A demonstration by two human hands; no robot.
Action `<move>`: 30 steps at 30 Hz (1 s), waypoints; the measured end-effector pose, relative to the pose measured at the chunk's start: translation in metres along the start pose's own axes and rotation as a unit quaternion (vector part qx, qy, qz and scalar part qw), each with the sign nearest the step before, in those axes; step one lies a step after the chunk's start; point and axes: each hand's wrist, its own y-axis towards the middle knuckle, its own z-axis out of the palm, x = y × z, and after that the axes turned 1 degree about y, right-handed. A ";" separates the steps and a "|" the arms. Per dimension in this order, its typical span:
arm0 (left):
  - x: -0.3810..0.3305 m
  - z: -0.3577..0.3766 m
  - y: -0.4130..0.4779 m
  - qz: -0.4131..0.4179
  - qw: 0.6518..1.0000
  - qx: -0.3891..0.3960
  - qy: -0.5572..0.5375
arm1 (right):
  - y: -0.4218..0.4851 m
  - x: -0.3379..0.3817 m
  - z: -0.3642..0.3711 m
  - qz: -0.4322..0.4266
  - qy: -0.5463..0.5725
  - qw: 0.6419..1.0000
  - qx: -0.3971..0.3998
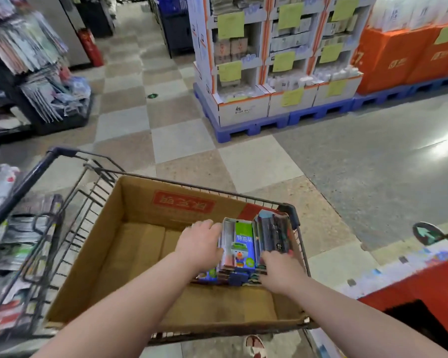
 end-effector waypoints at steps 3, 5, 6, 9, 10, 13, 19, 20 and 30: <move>0.002 -0.009 0.032 -0.016 1.000 -0.007 -0.016 | 0.027 -0.012 0.008 -0.006 -0.007 0.999 0.040; 0.006 -0.011 0.052 -0.029 0.999 -0.010 -0.027 | 0.045 -0.018 0.012 -0.012 -0.007 0.998 0.066; 0.008 -0.011 0.061 -0.035 0.999 -0.013 -0.032 | 0.054 -0.020 0.013 -0.015 -0.003 0.997 0.077; 0.017 -0.002 0.085 -0.059 0.997 -0.003 -0.042 | 0.083 -0.022 0.020 -0.024 0.018 0.994 0.106; 0.020 0.003 0.091 -0.068 0.997 0.007 -0.043 | 0.093 -0.022 0.023 -0.028 0.029 0.993 0.114; 0.030 0.026 0.107 -0.098 0.993 0.049 -0.047 | 0.120 -0.018 0.031 -0.039 0.068 0.988 0.135; 0.049 0.083 0.119 -0.177 0.968 0.165 -0.070 | 0.167 -0.005 0.054 -0.005 0.183 0.968 0.170; 0.052 0.093 0.119 -0.193 0.961 0.182 -0.082 | 0.173 -0.005 0.059 0.008 0.196 0.965 0.174; 0.067 0.160 0.130 -0.344 0.875 0.243 -0.238 | 0.185 0.003 0.097 0.058 0.228 0.959 0.157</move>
